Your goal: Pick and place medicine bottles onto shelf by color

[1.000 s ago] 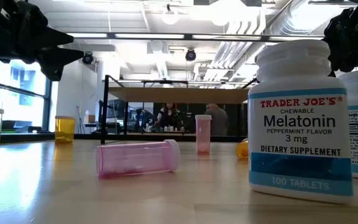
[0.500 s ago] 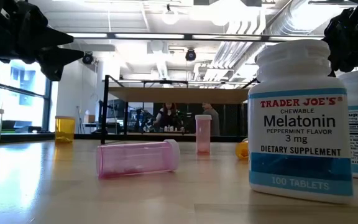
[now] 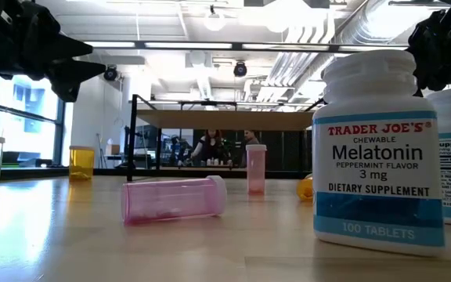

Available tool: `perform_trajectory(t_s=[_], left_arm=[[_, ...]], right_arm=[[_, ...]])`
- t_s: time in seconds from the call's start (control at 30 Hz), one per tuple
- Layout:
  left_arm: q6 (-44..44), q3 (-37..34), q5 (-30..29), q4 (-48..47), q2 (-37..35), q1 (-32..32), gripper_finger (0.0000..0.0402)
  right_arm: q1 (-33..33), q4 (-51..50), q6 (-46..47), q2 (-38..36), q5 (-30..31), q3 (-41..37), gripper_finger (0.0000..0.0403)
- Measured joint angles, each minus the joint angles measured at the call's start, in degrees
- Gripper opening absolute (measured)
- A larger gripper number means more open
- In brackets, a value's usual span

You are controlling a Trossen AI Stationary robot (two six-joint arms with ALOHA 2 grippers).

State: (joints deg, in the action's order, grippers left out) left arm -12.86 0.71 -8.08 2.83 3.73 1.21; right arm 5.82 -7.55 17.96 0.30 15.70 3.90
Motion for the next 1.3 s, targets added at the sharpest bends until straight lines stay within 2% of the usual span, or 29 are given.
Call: perform_trajectory(t_s=[0.4, 0.67, 0.93, 1.2, 1.3], left_arm=[[-0.41, 0.00, -0.01, 0.02, 0.02, 0.01, 0.0207], [-10.48, 0.00, -0.04, 0.52, 0.02, 0.01, 0.0207], [-13.72, 0.00, -0.10, -0.32, 0.02, 0.01, 0.0208], [-17.28, 0.00, -0.80, -0.89, 0.02, 0.01, 0.0246], [-21.16, 0.00, -0.98, -0.75, 0.02, -0.02, 0.0259]], right_arm=[[0.00, 0.00, 0.01, 0.01, 0.00, 0.00, 0.0215], [0.01, 0.00, 0.01, 0.02, 0.00, 0.00, 0.0215], [-0.01, 0.00, 0.00, 0.01, 0.00, 0.00, 0.0215], [-0.01, 0.00, -0.01, 0.01, -0.02, 0.00, 0.0215], [0.01, 0.00, 0.01, 0.01, 0.00, 0.00, 0.0215]])
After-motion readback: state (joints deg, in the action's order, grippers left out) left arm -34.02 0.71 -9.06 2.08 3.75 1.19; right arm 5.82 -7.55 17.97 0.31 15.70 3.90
